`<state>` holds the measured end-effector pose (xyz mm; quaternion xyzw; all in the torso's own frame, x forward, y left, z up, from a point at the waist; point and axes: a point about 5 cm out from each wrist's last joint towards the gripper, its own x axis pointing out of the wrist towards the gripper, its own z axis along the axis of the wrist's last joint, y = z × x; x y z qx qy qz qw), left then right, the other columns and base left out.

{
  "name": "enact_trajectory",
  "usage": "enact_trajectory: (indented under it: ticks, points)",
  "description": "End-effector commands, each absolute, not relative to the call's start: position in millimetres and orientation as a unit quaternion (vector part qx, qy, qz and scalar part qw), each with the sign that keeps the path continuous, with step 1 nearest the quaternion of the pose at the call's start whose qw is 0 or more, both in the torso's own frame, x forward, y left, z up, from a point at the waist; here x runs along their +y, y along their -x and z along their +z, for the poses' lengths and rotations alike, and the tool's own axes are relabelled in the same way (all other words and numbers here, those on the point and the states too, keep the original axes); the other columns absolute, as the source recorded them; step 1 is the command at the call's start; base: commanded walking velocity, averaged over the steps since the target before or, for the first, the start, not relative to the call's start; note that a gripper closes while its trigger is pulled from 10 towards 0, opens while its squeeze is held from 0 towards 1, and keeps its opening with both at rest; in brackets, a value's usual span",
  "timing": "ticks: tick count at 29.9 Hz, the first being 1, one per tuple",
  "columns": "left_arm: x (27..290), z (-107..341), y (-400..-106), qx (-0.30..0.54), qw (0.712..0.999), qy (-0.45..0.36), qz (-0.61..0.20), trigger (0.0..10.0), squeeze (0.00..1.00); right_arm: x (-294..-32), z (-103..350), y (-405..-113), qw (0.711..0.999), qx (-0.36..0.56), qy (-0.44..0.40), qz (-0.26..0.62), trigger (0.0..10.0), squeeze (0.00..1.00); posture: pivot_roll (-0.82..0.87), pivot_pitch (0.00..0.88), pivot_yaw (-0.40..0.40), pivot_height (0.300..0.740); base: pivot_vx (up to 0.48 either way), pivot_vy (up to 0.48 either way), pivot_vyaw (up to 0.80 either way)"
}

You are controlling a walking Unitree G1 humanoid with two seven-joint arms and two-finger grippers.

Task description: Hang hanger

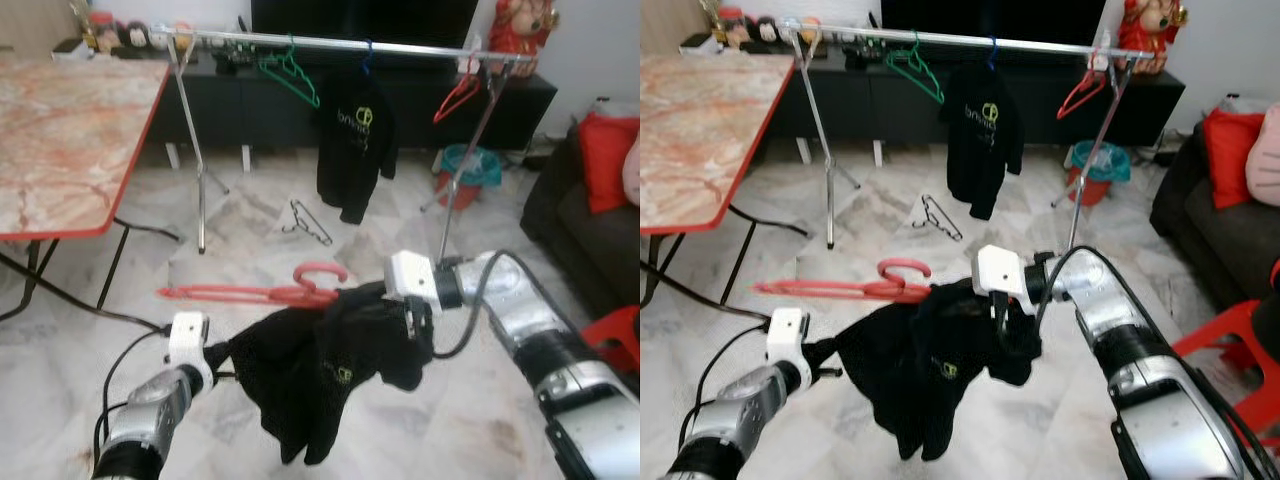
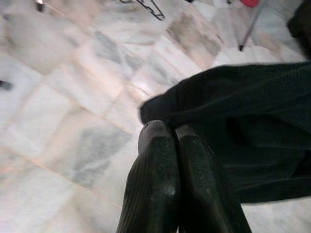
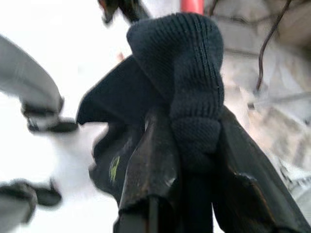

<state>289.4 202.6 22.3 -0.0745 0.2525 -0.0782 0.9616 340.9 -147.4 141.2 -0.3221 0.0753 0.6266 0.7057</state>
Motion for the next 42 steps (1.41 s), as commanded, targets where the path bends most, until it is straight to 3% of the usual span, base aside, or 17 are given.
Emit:
enact_trajectory:
  ticks: [1, 4, 8, 10, 12, 14, 18, 20, 24, 28, 32, 36, 42]
  points:
    - [211.0, 20.9, -289.4, 0.258, 0.963, 0.066, -0.054, 0.0, 0.0, -154.7, 149.6, -345.8, 0.708, 0.07, 0.353, 0.608, 10.0, 0.0, -0.01, 0.0, -0.106, 0.736, 0.0, 0.0, 0.0]
    - [214.9, 20.1, -288.5, 0.259, 0.964, 0.05, -0.043, 0.0, 0.0, -158.0, 152.8, -349.1, 0.723, 0.061, 0.348, 0.593, 10.0, 0.0, -0.01, 0.0, -0.107, 0.736, 0.0, 0.0, 0.0]
    - [217.6, 18.3, -287.8, 0.263, 0.963, 0.045, -0.03, 0.0, 0.0, -163.3, 156.0, -345.5, 0.709, 0.051, 0.347, 0.611, 10.0, 0.0, -0.01, 0.0, -0.107, 0.736, 0.0, 0.0, 0.0]
    - [218.8, 15.5, -286.3, 0.268, 0.962, 0.043, -0.024, 0.0, 0.0, -166.3, 174.5, -347.4, 0.737, 0.0, 0.278, 0.616, 10.0, 0.0, -0.01, 0.0, -0.107, 0.736, 0.0, 0.0, 0.0]
    - [218.4, 14.7, -285.7, 0.269, 0.962, 0.043, -0.024, 0.0, 0.0, -166.4, 180.5, -346.0, 0.737, -0.014, 0.242, 0.631, 10.0, 0.0, -0.02, 0.0, -0.106, 0.736, 0.0, 0.0, 0.0]
    - [219.4, 13.1, -284.8, 0.271, 0.962, 0.043, -0.016, 0.0, 0.0, -170.7, 186.2, -336.0, 0.707, -0.026, 0.199, 0.678, 10.0, 0.0, -0.01, 0.0, -0.106, 0.736, 0.0, 0.0, 0.0]
    - [222.4, 12.7, -284.3, 0.271, 0.962, 0.042, -0.009, 0.0, 0.0, -176.2, 179.4, -330.4, 0.688, -0.002, 0.217, 0.692, 10.0, 0.0, -0.02, 0.0, -0.105, 0.736, 0.0, 0.0, 0.0]
    - [225.7, 14.2, -285.0, 0.265, 0.963, 0.04, 0.001, 0.0, 0.0, -180.8, 170.7, -332.4, 0.7, 0.016, 0.252, 0.668, 10.0, 0.0, -0.02, 0.0, -0.104, 0.736, 0.0, 0.0, 0.0]
    - [224.2, 22.3, -290.7, 0.231, 0.971, 0.067, -0.002, 0.0, 0.0, -179.5, 174.5, -336.1, 0.726, -0.009, 0.222, 0.651, 10.0, 0.0, -0.02, 0.0, -0.1, 0.736, 0.0, 0.0, 0.0]
    - [212.8, 29.1, -293.7, 0.198, 0.973, 0.109, -0.052, 0.0, 0.0, -173.4, 179.7, -330.0, 0.706, -0.024, 0.191, 0.681, 10.0, 0.0, -0.02, 0.0, -0.1, 0.736, 0.0, 0.0, 0.0]
    - [207.7, 27.7, -291.1, 0.2, 0.97, 0.107, -0.085, 0.0, 0.0, -171.7, 178.5, -329.7, 0.698, -0.02, 0.197, 0.688, 10.0, 0.0, -0.02, 0.0, -0.1, 0.736, 0.0, 0.0, 0.0]
    - [195.5, 22.9, -279.8, 0.219, 0.956, 0.088, -0.172, 0.0, 0.0, -169.9, 175.9, -324.7, 0.667, -0.003, 0.204, 0.717, 10.0, 0.0, -0.02, 0.0, -0.104, 0.736, 0.0, 0.0, 0.0]
    - [196.0, 19.2, -274.1, 0.224, 0.953, 0.089, -0.184, 0.0, 0.0, -170.8, 169.1, -317.2, 0.649, 0.021, 0.213, 0.73, 10.0, 0.0, -0.01, 0.0, -0.108, 0.736, 0.0, 0.0, 0.0]
